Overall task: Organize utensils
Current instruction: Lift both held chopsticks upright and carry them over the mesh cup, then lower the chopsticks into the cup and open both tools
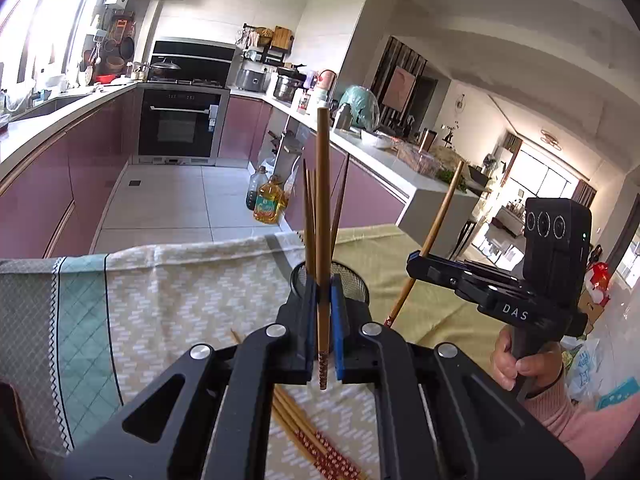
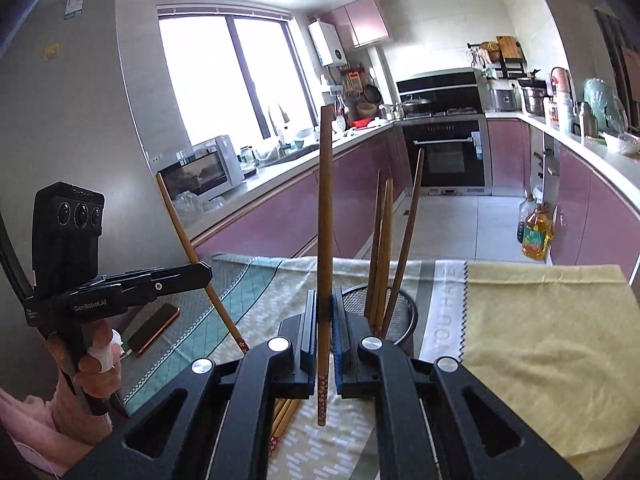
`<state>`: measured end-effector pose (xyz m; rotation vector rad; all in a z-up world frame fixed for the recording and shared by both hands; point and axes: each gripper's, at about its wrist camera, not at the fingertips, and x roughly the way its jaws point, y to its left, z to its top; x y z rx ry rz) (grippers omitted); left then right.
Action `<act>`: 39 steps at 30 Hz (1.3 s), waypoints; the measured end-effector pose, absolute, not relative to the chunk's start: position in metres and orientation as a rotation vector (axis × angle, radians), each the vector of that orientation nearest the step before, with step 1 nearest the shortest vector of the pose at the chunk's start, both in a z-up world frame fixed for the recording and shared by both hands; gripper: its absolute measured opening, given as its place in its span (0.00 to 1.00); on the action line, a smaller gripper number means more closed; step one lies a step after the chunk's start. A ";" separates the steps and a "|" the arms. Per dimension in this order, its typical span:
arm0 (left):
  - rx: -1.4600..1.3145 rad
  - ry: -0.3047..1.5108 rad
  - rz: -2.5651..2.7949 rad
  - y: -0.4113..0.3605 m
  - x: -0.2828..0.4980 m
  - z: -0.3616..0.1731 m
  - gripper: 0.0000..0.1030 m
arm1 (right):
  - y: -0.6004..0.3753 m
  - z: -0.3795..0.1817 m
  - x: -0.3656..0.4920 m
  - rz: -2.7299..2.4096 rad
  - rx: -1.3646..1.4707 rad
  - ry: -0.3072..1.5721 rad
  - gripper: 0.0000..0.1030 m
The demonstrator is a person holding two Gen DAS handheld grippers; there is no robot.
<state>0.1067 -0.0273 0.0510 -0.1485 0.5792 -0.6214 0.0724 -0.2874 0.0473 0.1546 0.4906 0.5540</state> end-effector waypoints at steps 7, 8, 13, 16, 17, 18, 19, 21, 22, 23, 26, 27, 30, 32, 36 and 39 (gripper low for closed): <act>-0.148 0.530 -0.624 -0.039 0.123 0.076 0.07 | -0.294 0.067 0.081 0.549 0.157 0.446 0.06; -0.148 0.525 -0.626 -0.041 0.125 0.079 0.07 | -0.294 0.069 0.082 0.548 0.156 0.440 0.06; -0.134 0.494 -0.619 -0.050 0.133 0.093 0.07 | -0.297 0.080 0.089 0.538 0.150 0.407 0.06; -0.133 0.493 -0.618 -0.055 0.139 0.096 0.07 | -0.297 0.082 0.094 0.527 0.144 0.396 0.06; -0.130 0.495 -0.613 -0.057 0.142 0.096 0.07 | -0.296 0.083 0.096 0.523 0.141 0.395 0.06; -0.128 0.499 -0.611 -0.059 0.143 0.095 0.07 | -0.295 0.082 0.098 0.521 0.137 0.399 0.06; -0.126 0.508 -0.611 -0.060 0.146 0.093 0.07 | -0.294 0.081 0.099 0.520 0.136 0.404 0.06; -0.119 0.528 -0.608 -0.065 0.151 0.088 0.07 | -0.292 0.077 0.104 0.515 0.135 0.421 0.06; -0.113 0.537 -0.602 -0.067 0.153 0.086 0.07 | -0.291 0.075 0.106 0.514 0.132 0.429 0.06; -0.104 0.545 -0.596 -0.068 0.155 0.083 0.07 | -0.290 0.073 0.108 0.511 0.130 0.436 0.06; -0.063 0.577 -0.585 -0.075 0.159 0.073 0.07 | -0.288 0.065 0.113 0.505 0.119 0.466 0.06; -0.051 0.587 -0.586 -0.077 0.160 0.070 0.07 | -0.286 0.063 0.114 0.504 0.115 0.477 0.06; -0.008 0.625 -0.589 -0.083 0.164 0.060 0.07 | -0.284 0.055 0.120 0.492 0.097 0.518 0.06; 0.019 0.648 -0.597 -0.089 0.166 0.055 0.07 | -0.283 0.049 0.123 0.486 0.094 0.550 0.06; 0.058 0.690 -0.607 -0.097 0.171 0.042 0.07 | -0.279 0.037 0.129 0.481 0.083 0.615 0.06; 0.075 0.718 -0.603 -0.101 0.178 0.034 0.07 | -0.277 0.030 0.134 0.476 0.081 0.649 0.06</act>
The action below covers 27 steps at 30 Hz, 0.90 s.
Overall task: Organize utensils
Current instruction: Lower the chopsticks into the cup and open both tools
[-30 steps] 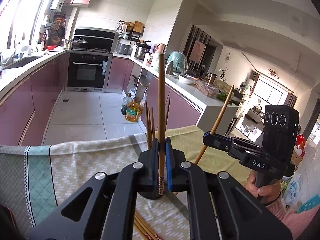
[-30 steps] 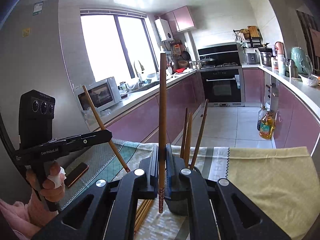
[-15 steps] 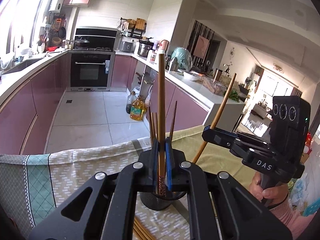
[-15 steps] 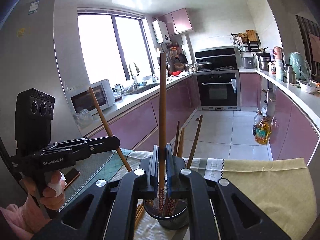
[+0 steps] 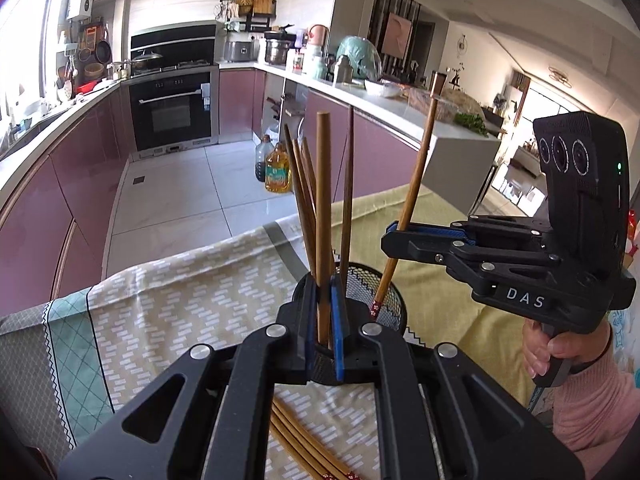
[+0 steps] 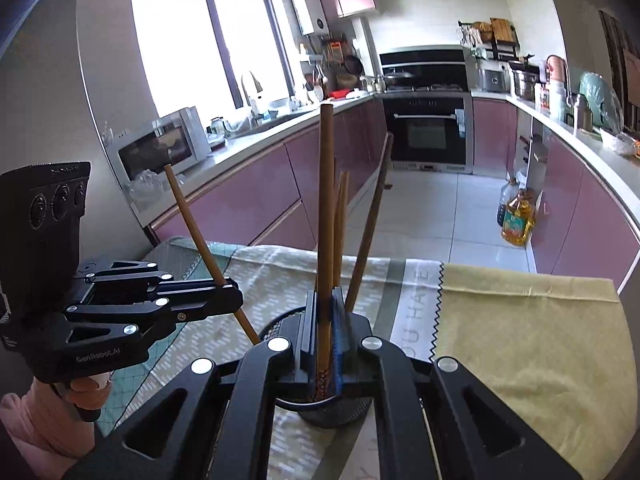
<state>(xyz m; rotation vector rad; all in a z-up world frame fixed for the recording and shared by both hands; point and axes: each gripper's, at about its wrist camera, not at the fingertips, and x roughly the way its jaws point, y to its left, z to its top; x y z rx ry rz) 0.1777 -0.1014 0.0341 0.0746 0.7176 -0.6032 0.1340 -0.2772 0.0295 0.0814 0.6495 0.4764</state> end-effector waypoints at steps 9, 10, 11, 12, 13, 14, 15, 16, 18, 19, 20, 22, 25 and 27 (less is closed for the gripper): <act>0.072 0.746 -0.587 -0.102 0.195 0.023 0.08 | -0.279 0.018 0.150 0.463 0.094 0.709 0.06; 0.072 0.750 -0.586 -0.103 0.197 0.022 0.08 | -0.280 0.017 0.151 0.462 0.099 0.711 0.06; 0.072 0.752 -0.583 -0.104 0.197 0.020 0.08 | -0.281 0.017 0.152 0.460 0.101 0.711 0.06; 0.072 0.755 -0.581 -0.104 0.199 0.018 0.08 | -0.281 0.017 0.153 0.458 0.103 0.712 0.07; 0.071 0.758 -0.581 -0.105 0.201 0.017 0.08 | -0.281 0.017 0.155 0.456 0.105 0.712 0.07; 0.069 0.762 -0.577 -0.105 0.202 0.015 0.08 | -0.281 0.017 0.156 0.454 0.106 0.711 0.07; 0.069 0.764 -0.575 -0.106 0.203 0.014 0.08 | -0.280 0.017 0.157 0.452 0.108 0.712 0.07; 0.067 0.766 -0.572 -0.106 0.204 0.012 0.08 | -0.280 0.017 0.158 0.449 0.111 0.710 0.07; 0.062 0.771 -0.568 -0.106 0.204 0.010 0.08 | -0.280 0.017 0.159 0.442 0.117 0.705 0.07; 0.060 0.770 -0.564 -0.105 0.204 0.009 0.08 | -0.281 0.018 0.160 0.440 0.121 0.702 0.07; 0.057 0.768 -0.560 -0.104 0.204 0.009 0.08 | -0.281 0.018 0.160 0.439 0.125 0.698 0.07; 0.051 0.766 -0.560 -0.103 0.204 0.008 0.08 | -0.281 0.018 0.161 0.440 0.130 0.694 0.07; 0.045 0.759 -0.550 -0.100 0.202 0.008 0.10 | -0.281 0.018 0.160 0.437 0.132 0.689 0.07; 0.044 0.749 -0.544 -0.099 0.199 0.008 0.14 | -0.282 0.018 0.159 0.440 0.136 0.688 0.08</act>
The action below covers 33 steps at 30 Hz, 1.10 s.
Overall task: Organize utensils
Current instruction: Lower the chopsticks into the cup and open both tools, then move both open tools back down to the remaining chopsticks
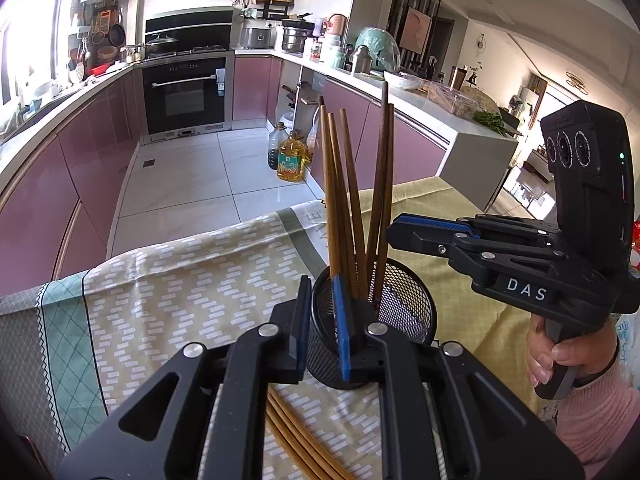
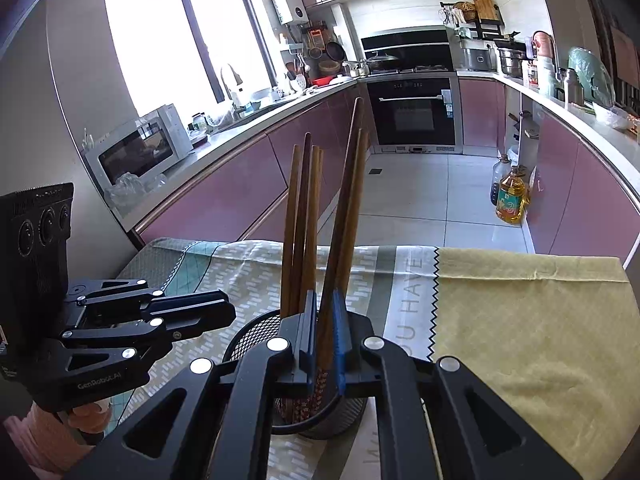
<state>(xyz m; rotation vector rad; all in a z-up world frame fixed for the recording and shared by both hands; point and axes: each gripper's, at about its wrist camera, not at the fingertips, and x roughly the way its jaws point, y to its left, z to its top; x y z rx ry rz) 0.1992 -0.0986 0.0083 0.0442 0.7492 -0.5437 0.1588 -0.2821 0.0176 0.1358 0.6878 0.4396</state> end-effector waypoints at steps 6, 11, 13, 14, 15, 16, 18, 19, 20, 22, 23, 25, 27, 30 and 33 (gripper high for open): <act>0.040 0.702 -0.524 -0.088 0.180 0.012 0.30 | -0.287 0.022 0.144 0.440 0.147 0.649 0.19; 0.051 0.660 -0.474 -0.072 0.157 0.009 0.42 | -0.280 0.029 0.111 0.488 0.099 0.589 0.30; 0.059 0.653 -0.457 -0.064 0.147 0.004 0.47 | -0.273 0.029 0.094 0.517 0.061 0.570 0.33; 0.067 0.654 -0.443 -0.060 0.142 0.000 0.50 | -0.268 0.028 0.086 0.543 0.045 0.568 0.34; 0.074 0.657 -0.430 -0.057 0.137 -0.004 0.52 | -0.265 0.025 0.080 0.559 0.032 0.570 0.35; 0.078 0.663 -0.421 -0.054 0.133 -0.008 0.53 | -0.261 0.022 0.075 0.572 0.024 0.576 0.36; 0.082 0.686 -0.402 -0.046 0.126 -0.018 0.54 | -0.253 0.011 0.068 0.601 0.013 0.605 0.37; 0.082 0.701 -0.394 -0.042 0.123 -0.025 0.54 | -0.247 0.003 0.066 0.609 0.009 0.627 0.38; 0.082 0.718 -0.387 -0.038 0.119 -0.031 0.55 | -0.243 -0.004 0.065 0.616 0.007 0.645 0.39; 0.089 0.747 -0.365 -0.035 0.113 -0.045 0.56 | -0.232 -0.024 0.065 0.631 -0.003 0.704 0.40; 0.090 0.764 -0.363 -0.033 0.112 -0.051 0.56 | -0.227 -0.033 0.066 0.630 -0.006 0.728 0.40; 0.087 0.800 -0.353 -0.028 0.108 -0.064 0.56 | -0.220 -0.051 0.066 0.643 0.010 0.784 0.40; 0.095 0.820 -0.342 -0.027 0.105 -0.073 0.56 | -0.215 -0.061 0.065 0.642 0.015 0.813 0.40; 0.092 0.848 -0.343 -0.026 0.099 -0.086 0.56 | -0.208 -0.073 0.064 0.632 0.003 0.851 0.40; 0.090 0.858 -0.345 -0.028 0.093 -0.092 0.57 | -0.202 -0.077 0.060 0.628 -0.017 0.865 0.40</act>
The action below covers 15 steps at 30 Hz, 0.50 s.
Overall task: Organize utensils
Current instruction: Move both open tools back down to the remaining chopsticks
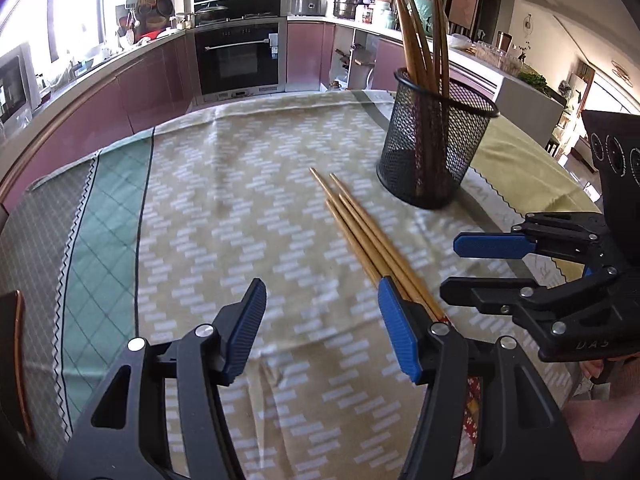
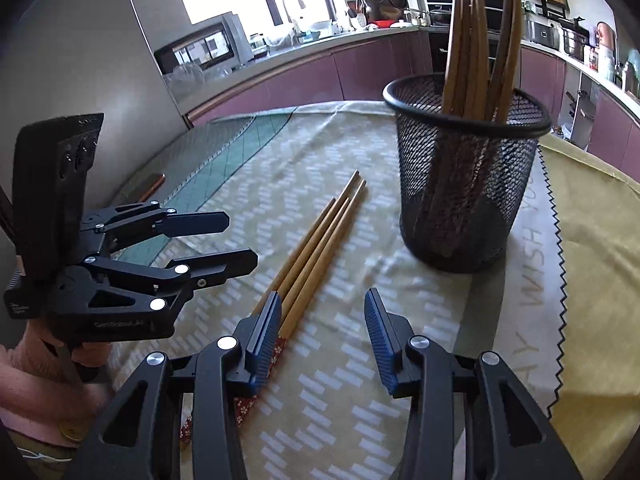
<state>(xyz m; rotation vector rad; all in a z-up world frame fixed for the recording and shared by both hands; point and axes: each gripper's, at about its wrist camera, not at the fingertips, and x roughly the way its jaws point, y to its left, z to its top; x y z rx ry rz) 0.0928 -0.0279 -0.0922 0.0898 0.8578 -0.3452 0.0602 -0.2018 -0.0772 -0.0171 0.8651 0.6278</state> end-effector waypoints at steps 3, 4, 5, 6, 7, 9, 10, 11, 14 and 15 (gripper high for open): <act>0.100 0.864 -0.351 -0.032 0.089 -0.093 0.58 | -0.195 -0.079 0.055 0.616 -0.040 0.867 0.40; 0.107 0.863 -0.349 -0.034 0.088 -0.093 0.58 | -0.194 -0.079 0.054 0.616 -0.040 0.869 0.40; 0.110 0.863 -0.351 -0.035 0.087 -0.093 0.58 | -0.193 -0.079 0.054 0.614 -0.042 0.870 0.40; 0.109 0.863 -0.354 -0.035 0.086 -0.093 0.59 | -0.192 -0.079 0.052 0.610 -0.048 0.869 0.40; 0.109 0.863 -0.356 -0.036 0.086 -0.093 0.59 | -0.193 -0.079 0.052 0.607 -0.051 0.868 0.40; 0.111 0.865 -0.358 -0.037 0.085 -0.093 0.60 | -0.192 -0.080 0.053 0.604 -0.055 0.870 0.40; 0.110 0.867 -0.359 -0.037 0.085 -0.093 0.60 | -0.191 -0.080 0.052 0.600 -0.065 0.870 0.40; 0.109 0.868 -0.359 -0.037 0.085 -0.093 0.60 | -0.191 -0.081 0.053 0.596 -0.072 0.871 0.40; 0.105 0.871 -0.362 -0.037 0.085 -0.094 0.60 | -0.192 -0.082 0.054 0.592 -0.079 0.874 0.40; 0.105 0.872 -0.363 -0.037 0.085 -0.094 0.60 | -0.192 -0.082 0.053 0.592 -0.079 0.874 0.40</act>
